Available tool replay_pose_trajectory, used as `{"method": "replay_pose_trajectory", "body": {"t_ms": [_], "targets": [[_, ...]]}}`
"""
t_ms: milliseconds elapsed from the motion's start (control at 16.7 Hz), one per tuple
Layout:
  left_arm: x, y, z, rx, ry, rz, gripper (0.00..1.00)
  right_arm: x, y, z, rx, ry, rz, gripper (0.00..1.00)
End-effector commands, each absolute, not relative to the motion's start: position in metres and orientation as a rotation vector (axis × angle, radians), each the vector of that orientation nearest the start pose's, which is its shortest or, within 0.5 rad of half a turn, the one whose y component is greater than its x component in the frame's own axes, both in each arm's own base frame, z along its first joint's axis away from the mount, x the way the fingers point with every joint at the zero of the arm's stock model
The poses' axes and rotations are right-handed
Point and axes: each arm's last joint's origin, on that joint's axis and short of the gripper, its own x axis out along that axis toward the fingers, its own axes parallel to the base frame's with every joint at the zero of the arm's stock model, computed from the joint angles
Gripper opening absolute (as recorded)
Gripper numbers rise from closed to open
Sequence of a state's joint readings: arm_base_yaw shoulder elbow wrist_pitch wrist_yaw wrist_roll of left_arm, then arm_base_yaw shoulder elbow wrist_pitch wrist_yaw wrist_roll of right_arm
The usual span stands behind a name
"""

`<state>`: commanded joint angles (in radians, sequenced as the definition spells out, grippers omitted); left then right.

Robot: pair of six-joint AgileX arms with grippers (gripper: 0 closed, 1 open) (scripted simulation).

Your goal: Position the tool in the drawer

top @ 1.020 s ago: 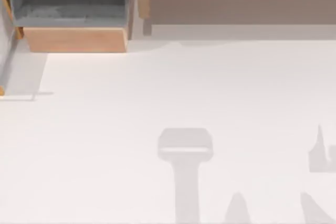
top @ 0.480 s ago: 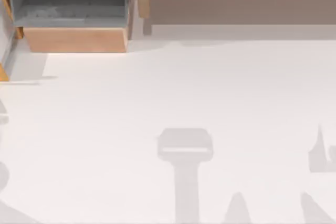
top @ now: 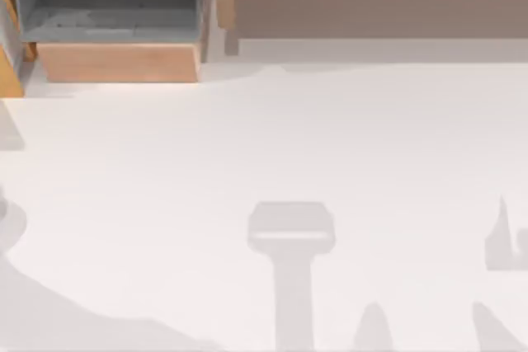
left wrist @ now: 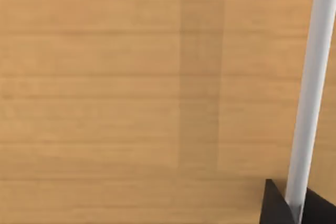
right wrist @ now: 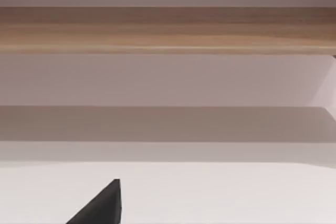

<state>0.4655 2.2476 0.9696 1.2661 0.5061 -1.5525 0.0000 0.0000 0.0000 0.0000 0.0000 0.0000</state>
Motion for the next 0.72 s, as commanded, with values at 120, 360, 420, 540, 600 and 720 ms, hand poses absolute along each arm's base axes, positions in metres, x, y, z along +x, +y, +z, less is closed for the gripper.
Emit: {"method": "replay_pose_trajectory", "body": {"t_ms": [120, 360, 420, 540, 600, 720], "targets": [[0.381, 0.174, 0.087, -1.569, 0.017, -0.007, 0.0, 0.106, -0.001, 0.16, 0.0, 0.0, 0.0, 1.0], [0.38, 0.176, 0.087, -1.567, 0.016, -0.002, 0.0, 0.106, -0.001, 0.16, 0.0, 0.0, 0.0, 1.0], [0.383, 0.176, 0.086, -1.569, 0.019, -0.002, 0.0, 0.106, -0.001, 0.16, 0.0, 0.0, 0.0, 1.0], [0.395, 0.177, 0.085, -1.571, 0.02, -0.001, 0.0, 0.106, -0.001, 0.16, 0.0, 0.0, 0.0, 1.0], [0.403, 0.177, 0.085, -1.57, 0.018, 0.0, 0.0, 0.106, -0.001, 0.16, 0.0, 0.0, 0.0, 1.0], [0.42, 0.177, 0.086, -1.568, 0.015, -0.001, 0.0, 0.106, -0.001, 0.16, 0.0, 0.0, 0.0, 1.0]]}}
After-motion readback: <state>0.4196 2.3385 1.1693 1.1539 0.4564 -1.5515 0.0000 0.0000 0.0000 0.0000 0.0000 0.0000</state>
